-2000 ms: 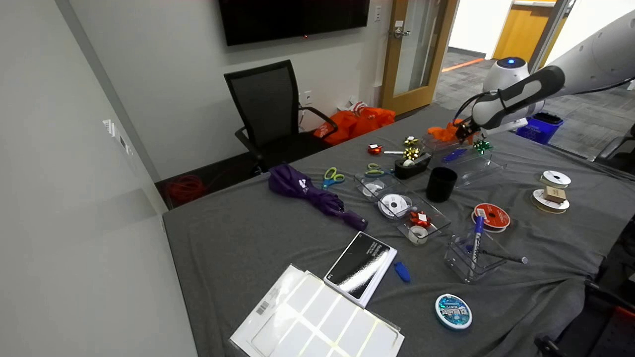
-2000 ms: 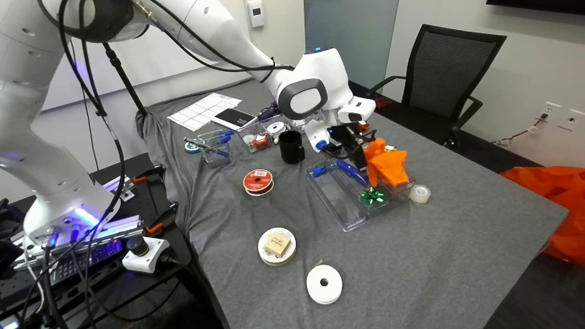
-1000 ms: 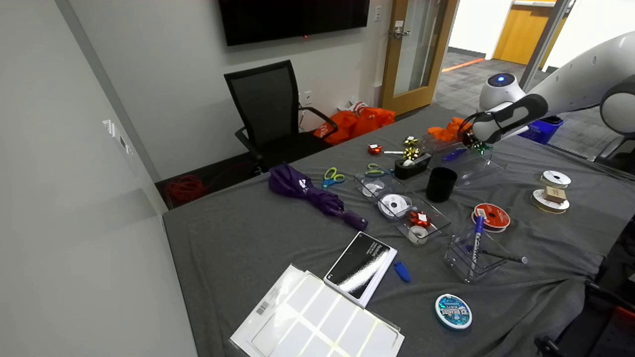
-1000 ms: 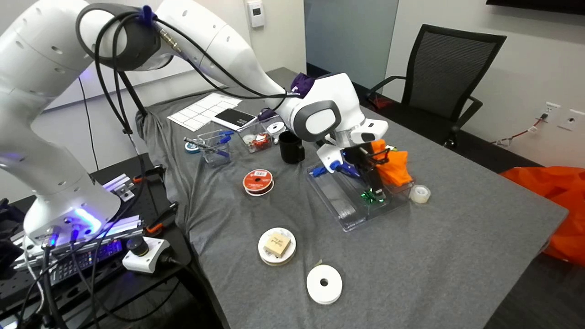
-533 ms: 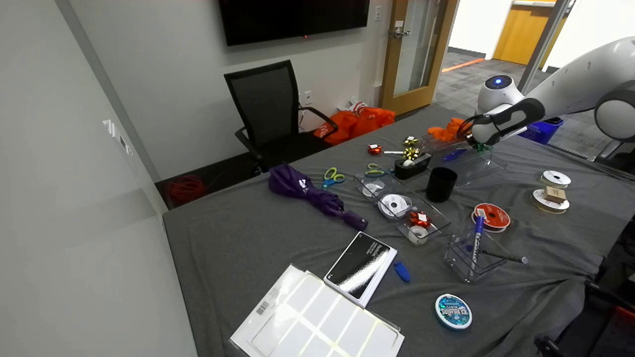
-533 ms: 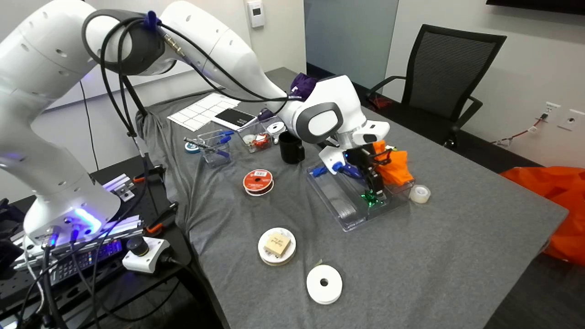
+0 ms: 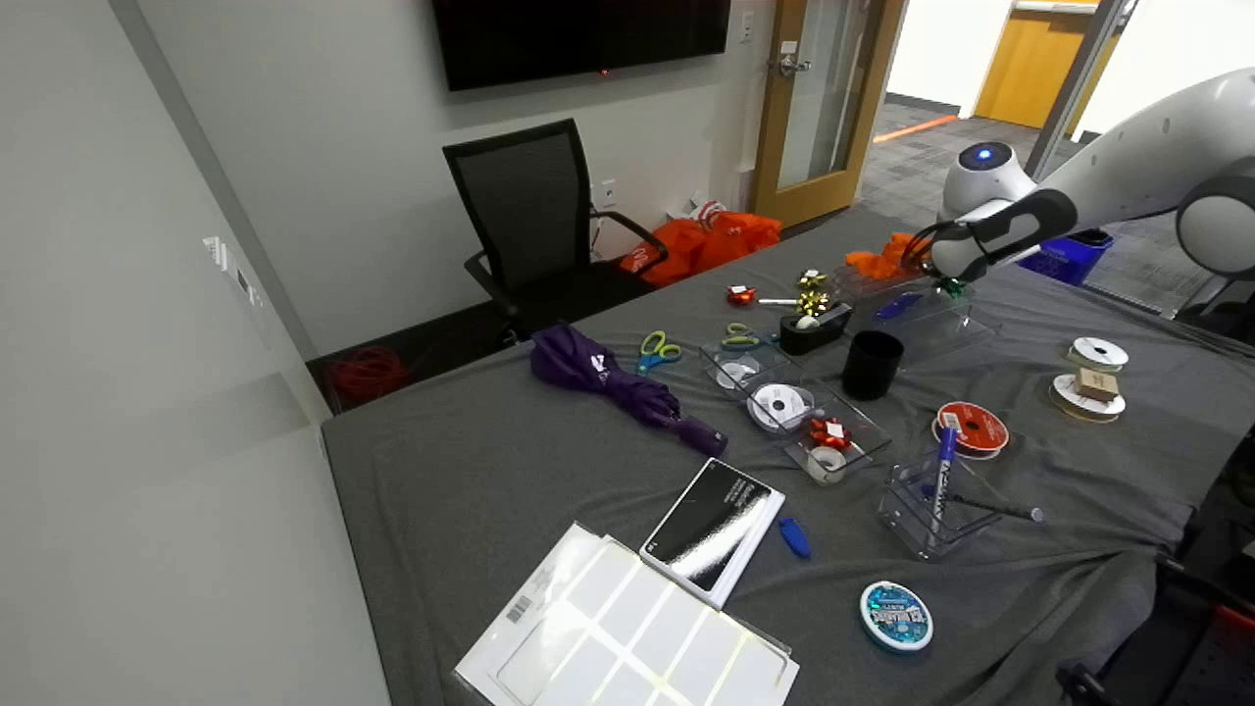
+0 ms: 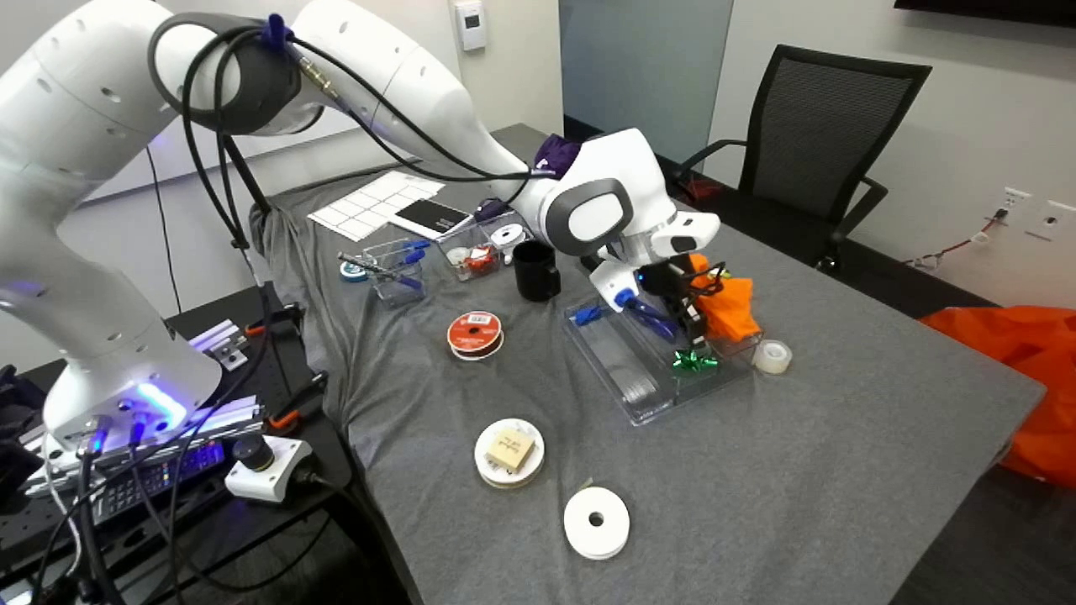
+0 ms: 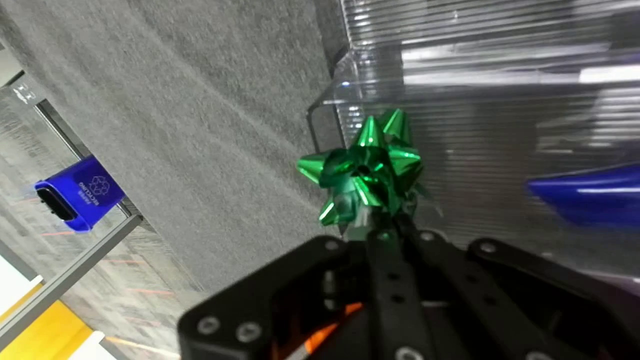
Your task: Move the green ribbon to the large container on the left.
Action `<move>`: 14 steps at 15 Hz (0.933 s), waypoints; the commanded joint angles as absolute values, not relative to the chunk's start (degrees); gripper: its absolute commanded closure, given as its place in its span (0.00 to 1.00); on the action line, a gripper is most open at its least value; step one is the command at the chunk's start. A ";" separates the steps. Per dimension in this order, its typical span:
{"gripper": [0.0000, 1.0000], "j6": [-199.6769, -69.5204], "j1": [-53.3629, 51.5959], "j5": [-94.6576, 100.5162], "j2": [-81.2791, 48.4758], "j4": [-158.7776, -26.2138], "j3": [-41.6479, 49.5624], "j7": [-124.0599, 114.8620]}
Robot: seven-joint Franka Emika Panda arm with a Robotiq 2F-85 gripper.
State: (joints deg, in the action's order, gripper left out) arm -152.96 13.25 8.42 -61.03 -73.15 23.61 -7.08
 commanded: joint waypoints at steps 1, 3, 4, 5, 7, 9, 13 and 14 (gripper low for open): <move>0.93 -153.48 15.01 7.48 -53.65 -78.60 20.39 -1.73; 0.93 -153.23 16.02 6.92 -50.40 -80.33 18.89 0.97; 0.94 -152.85 16.69 6.66 -48.77 -81.17 18.00 2.73; 0.95 -152.20 17.56 6.39 -47.15 -82.02 16.75 5.23; 0.95 -150.24 20.69 6.41 -44.39 -83.16 12.56 11.33; 0.98 -147.13 23.49 5.38 -41.81 -84.68 8.81 17.77; 1.00 -138.25 28.59 0.92 -37.72 -86.79 2.96 29.79; 1.00 -135.72 29.56 -0.59 -36.99 -87.04 1.93 32.48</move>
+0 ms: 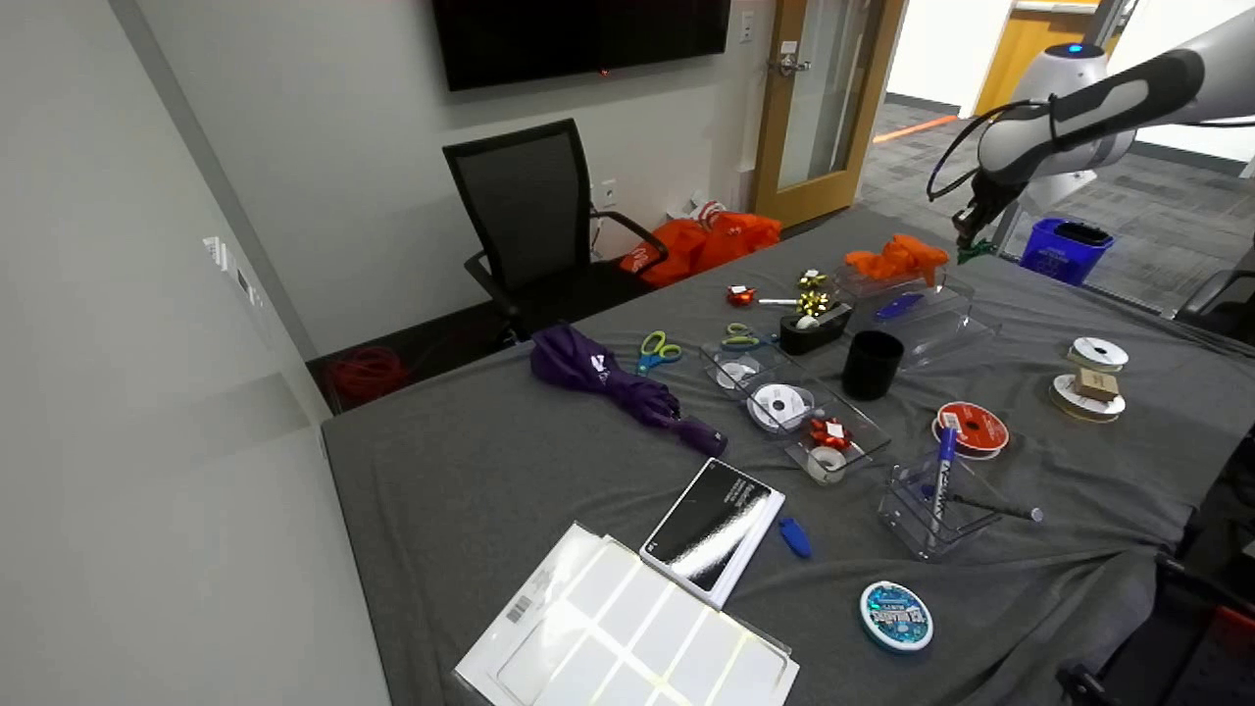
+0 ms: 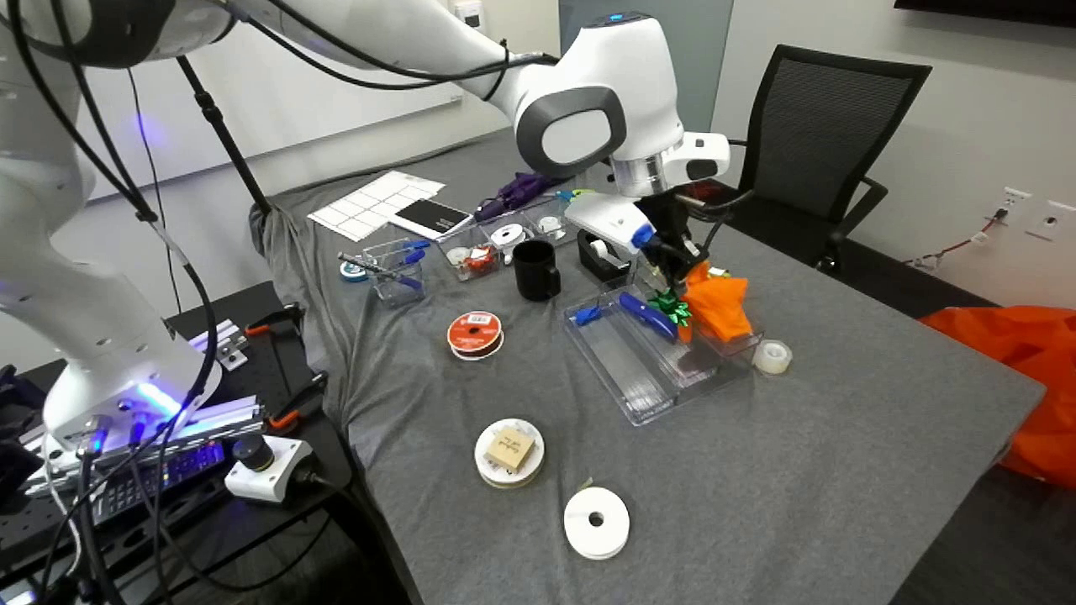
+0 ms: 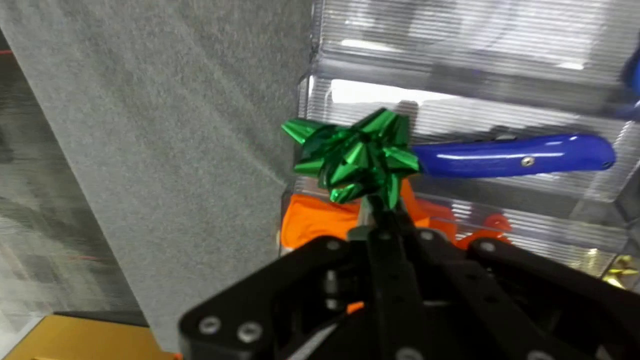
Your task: Move the green ribbon to the large container on the left.
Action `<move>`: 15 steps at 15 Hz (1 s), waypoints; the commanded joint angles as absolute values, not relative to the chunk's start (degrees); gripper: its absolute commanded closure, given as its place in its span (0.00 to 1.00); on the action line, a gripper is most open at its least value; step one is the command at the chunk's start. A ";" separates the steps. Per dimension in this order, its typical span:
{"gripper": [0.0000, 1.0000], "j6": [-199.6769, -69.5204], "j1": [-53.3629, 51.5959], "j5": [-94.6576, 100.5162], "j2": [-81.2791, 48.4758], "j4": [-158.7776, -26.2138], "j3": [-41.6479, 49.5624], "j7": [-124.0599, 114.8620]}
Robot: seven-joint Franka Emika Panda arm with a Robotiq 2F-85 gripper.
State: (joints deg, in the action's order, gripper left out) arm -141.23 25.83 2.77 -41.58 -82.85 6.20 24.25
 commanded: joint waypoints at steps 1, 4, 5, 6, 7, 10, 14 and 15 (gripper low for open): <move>1.00 -133.56 30.42 -2.34 -36.04 -87.70 1.00 34.92; 1.00 -129.30 31.49 -7.43 -33.33 -90.47 -0.29 40.06; 1.00 -128.43 31.46 -8.96 -32.69 -91.38 -0.36 41.32; 1.00 -127.99 31.08 -10.32 -32.01 -92.48 -0.17 41.95; 1.00 -128.90 29.35 -8.68 -35.68 -87.43 2.09 39.46; 0.99 -128.78 29.06 -9.01 -35.40 -87.71 2.26 39.58; 1.00 -128.78 29.08 -8.99 -35.42 -87.70 2.36 39.57; 1.00 -128.72 29.14 -8.99 -34.43 -88.79 2.01 40.64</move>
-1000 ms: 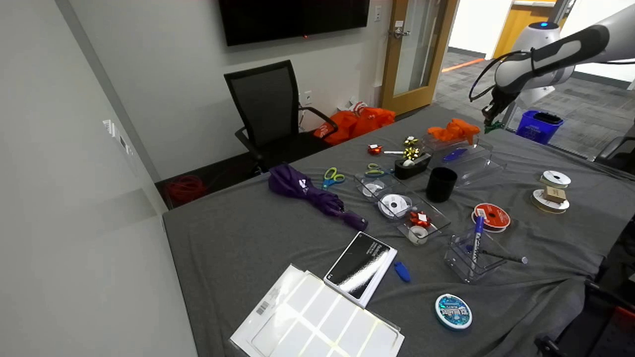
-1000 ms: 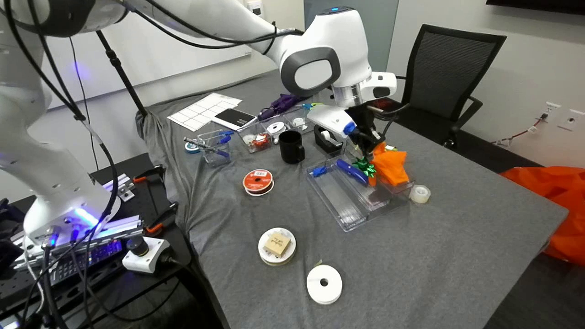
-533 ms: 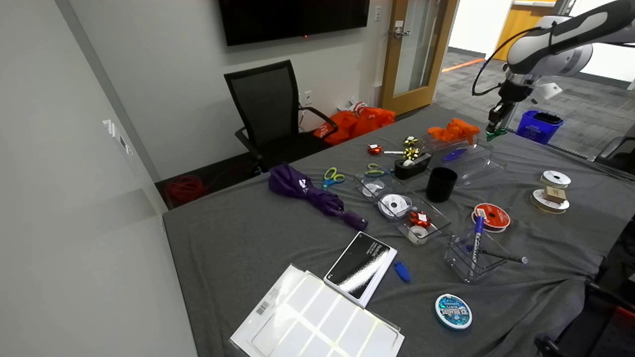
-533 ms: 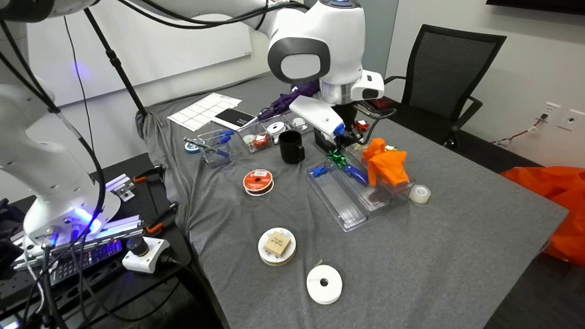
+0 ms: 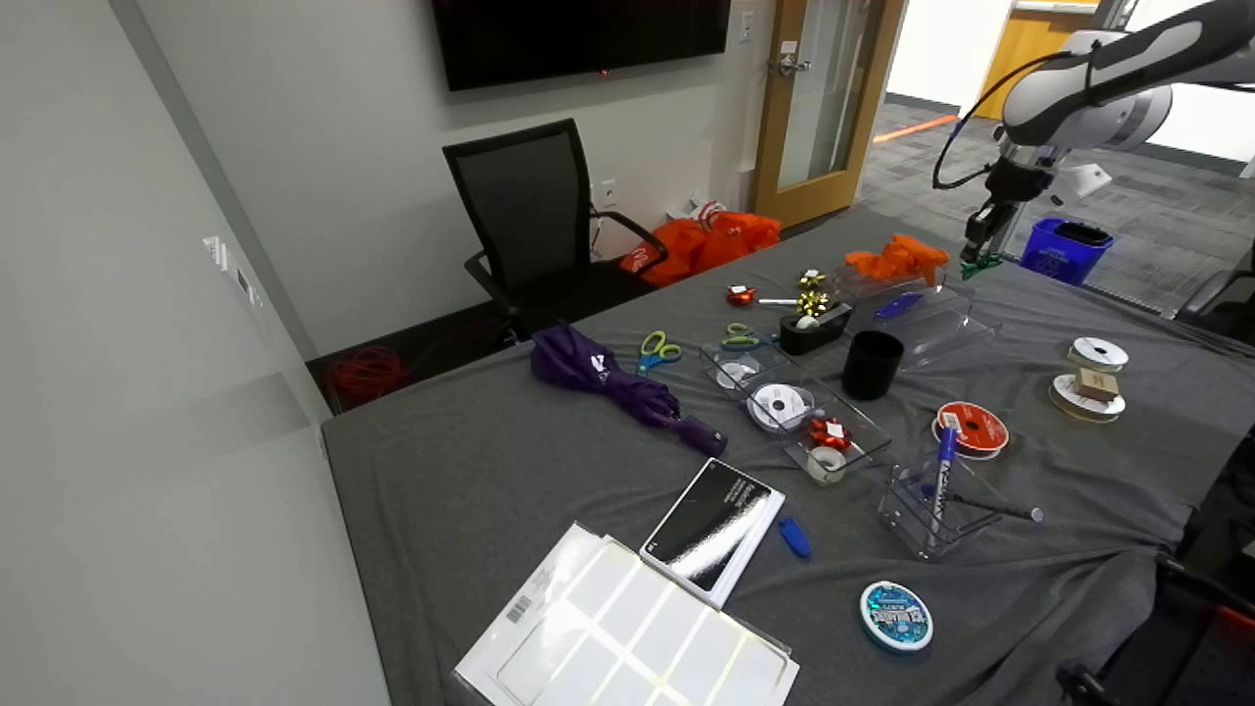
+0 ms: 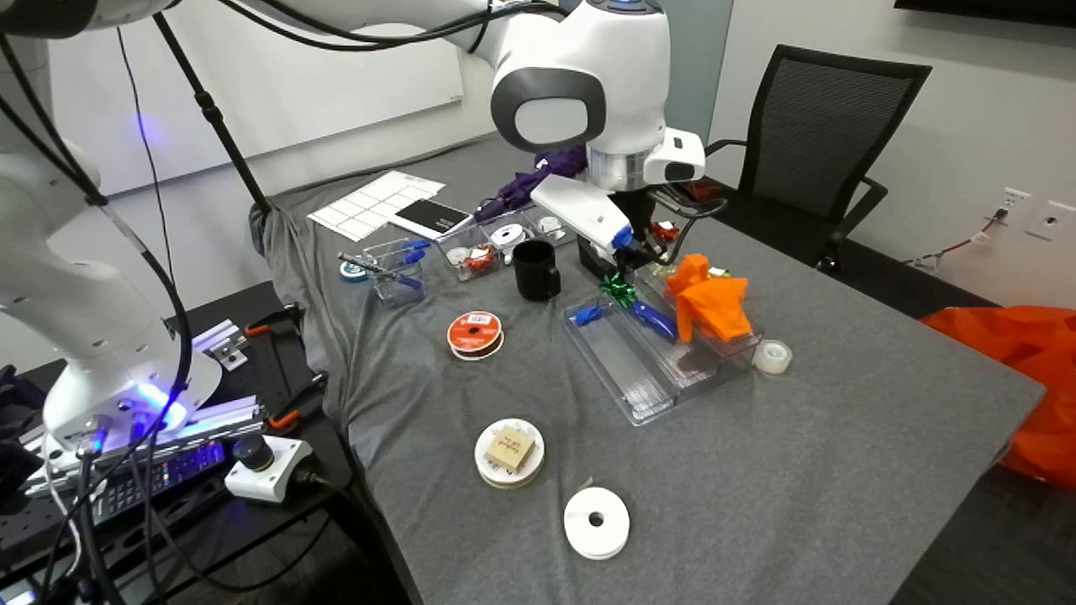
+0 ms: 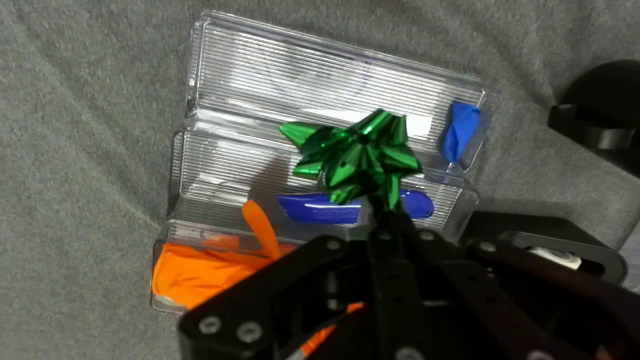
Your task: Move the green ribbon to the large container on the left.
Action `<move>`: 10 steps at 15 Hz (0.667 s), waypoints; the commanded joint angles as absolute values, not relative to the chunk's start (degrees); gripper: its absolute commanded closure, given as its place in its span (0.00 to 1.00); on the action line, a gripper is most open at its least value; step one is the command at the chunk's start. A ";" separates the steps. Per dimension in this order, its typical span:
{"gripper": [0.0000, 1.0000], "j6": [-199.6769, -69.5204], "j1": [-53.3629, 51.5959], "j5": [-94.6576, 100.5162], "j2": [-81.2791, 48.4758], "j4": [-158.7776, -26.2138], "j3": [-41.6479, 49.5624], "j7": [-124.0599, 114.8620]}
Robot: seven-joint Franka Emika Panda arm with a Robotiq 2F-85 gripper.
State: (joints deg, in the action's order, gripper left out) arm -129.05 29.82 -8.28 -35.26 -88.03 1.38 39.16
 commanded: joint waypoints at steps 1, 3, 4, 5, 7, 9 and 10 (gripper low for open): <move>1.00 -129.48 28.73 -8.20 -33.25 -90.54 2.02 41.61; 1.00 -131.05 27.73 -7.43 -30.76 -94.19 1.88 43.41; 1.00 -131.68 26.91 -6.89 -29.53 -96.05 1.96 43.95; 1.00 -132.38 25.85 -6.10 -28.22 -98.05 2.12 44.22; 1.00 -134.22 23.35 -3.89 -25.43 -102.59 2.46 43.50; 1.00 -136.06 20.77 -1.53 -22.52 -107.53 2.51 42.53; 1.00 -137.04 19.53 -0.63 -20.83 -110.34 2.41 41.99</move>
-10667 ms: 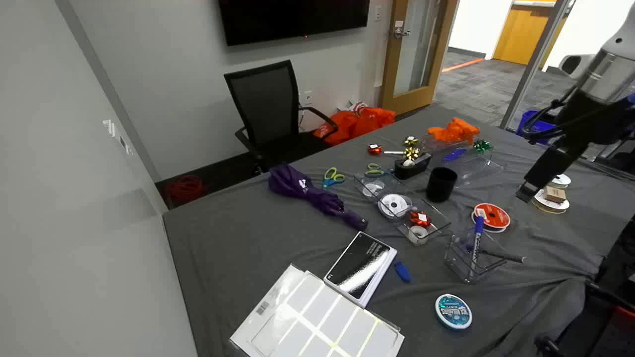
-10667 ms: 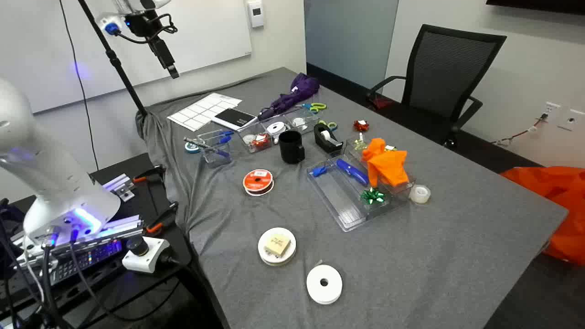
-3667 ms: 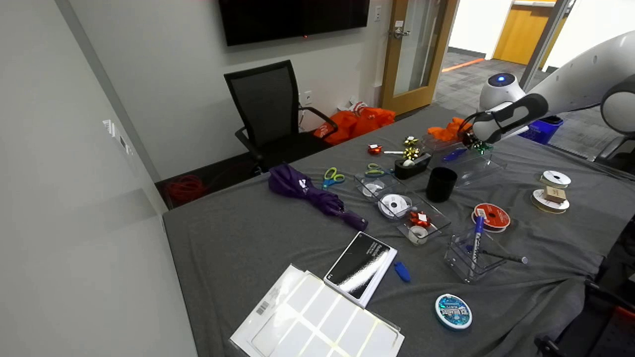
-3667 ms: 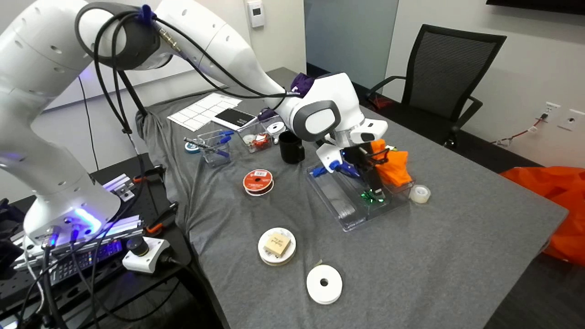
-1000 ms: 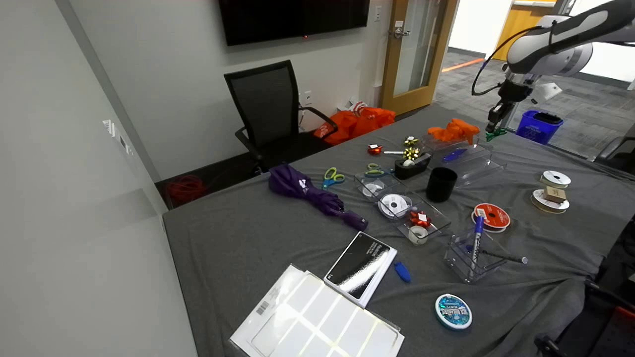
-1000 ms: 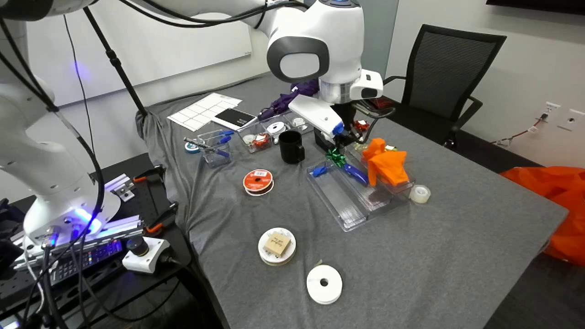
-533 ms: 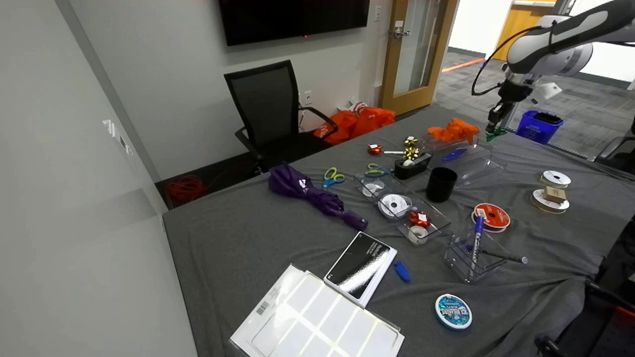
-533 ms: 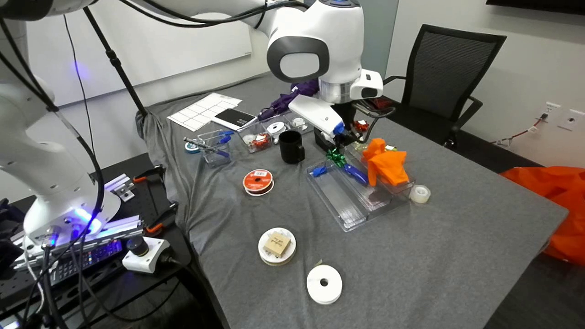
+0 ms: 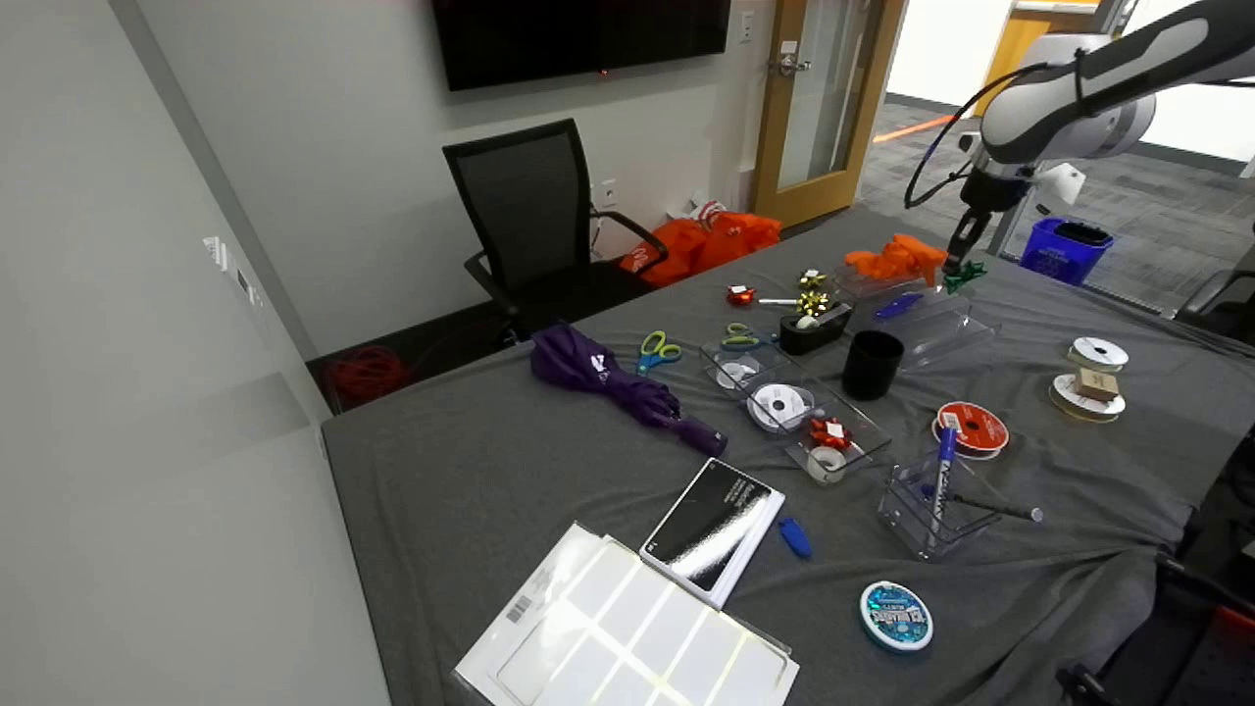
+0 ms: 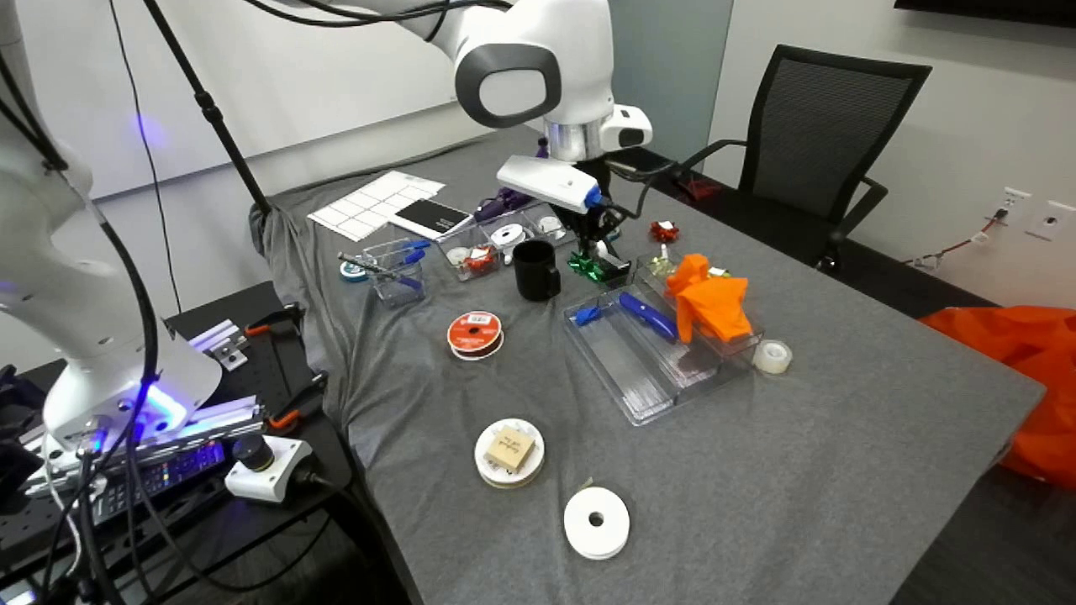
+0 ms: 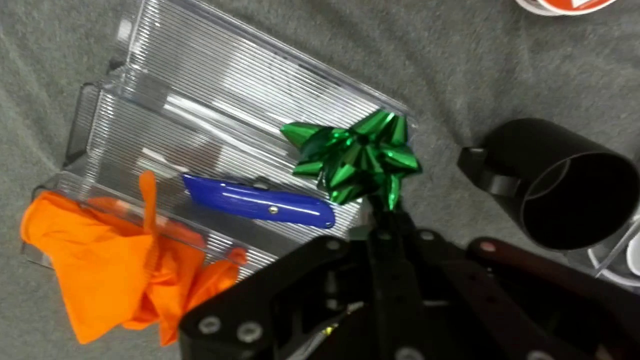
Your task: Move the green ribbon to the large container on the left.
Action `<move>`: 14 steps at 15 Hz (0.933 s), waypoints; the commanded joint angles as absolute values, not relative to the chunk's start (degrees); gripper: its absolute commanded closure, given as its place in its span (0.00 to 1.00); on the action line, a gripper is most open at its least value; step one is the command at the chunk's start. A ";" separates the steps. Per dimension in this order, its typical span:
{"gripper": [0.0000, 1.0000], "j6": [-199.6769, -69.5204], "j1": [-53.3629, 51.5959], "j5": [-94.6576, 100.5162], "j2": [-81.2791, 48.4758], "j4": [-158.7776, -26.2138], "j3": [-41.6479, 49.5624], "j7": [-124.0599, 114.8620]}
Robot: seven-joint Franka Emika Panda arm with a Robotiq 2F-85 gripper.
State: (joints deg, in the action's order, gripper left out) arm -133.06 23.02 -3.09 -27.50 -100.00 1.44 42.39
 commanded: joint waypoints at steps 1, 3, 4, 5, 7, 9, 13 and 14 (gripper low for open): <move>1.00 -137.96 18.42 0.06 -19.36 -112.71 2.30 41.40; 1.00 -140.23 16.40 0.63 -16.51 -117.41 1.90 40.44; 1.00 -140.95 15.49 0.57 -15.29 -119.33 1.70 40.09; 1.00 -141.18 14.65 0.32 -14.14 -121.05 1.49 40.00; 1.00 -141.42 13.01 -0.53 -11.96 -124.12 1.03 39.61; 1.00 -142.33 11.25 -0.47 -10.34 -126.67 0.79 38.32; 0.99 -140.46 10.39 -0.58 -11.93 -124.34 1.30 38.25; 0.99 -140.59 10.39 -0.58 -11.84 -124.51 1.32 38.24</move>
